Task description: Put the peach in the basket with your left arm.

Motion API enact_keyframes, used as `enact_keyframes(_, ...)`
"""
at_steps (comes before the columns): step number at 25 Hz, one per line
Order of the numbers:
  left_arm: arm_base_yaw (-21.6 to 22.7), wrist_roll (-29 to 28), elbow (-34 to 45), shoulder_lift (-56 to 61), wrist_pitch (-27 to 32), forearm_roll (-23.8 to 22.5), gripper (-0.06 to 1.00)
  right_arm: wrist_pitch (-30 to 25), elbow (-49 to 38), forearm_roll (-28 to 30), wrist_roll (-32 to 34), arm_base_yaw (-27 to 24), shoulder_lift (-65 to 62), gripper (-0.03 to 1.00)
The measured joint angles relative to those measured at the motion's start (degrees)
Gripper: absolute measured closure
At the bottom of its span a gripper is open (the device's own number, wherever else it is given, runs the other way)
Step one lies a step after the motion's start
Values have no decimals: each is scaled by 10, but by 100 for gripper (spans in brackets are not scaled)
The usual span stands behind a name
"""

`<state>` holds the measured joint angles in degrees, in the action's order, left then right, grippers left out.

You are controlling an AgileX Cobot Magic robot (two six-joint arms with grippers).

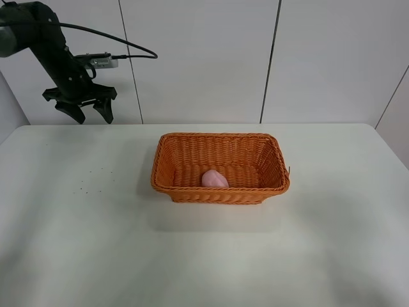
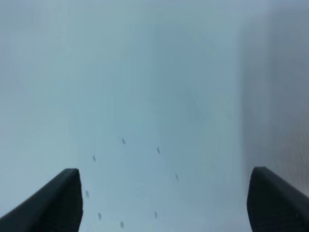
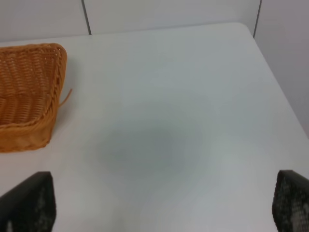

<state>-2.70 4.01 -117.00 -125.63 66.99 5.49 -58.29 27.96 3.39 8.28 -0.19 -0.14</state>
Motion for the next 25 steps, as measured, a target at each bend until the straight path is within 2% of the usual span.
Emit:
enact_keyframes(6,-7,0,192,166,0,2,13,0,0,0,0,0,0,27)
enact_keyframes(13,-7,0,450,435,0,-1,13,0,0,0,0,0,0,27)
enact_keyframes(19,-7,0,633,663,-2,-39,13,0,0,0,0,0,0,27)
enact_keyframes(25,-7,-5,790,857,-60,-42,13,0,0,0,0,0,0,27)
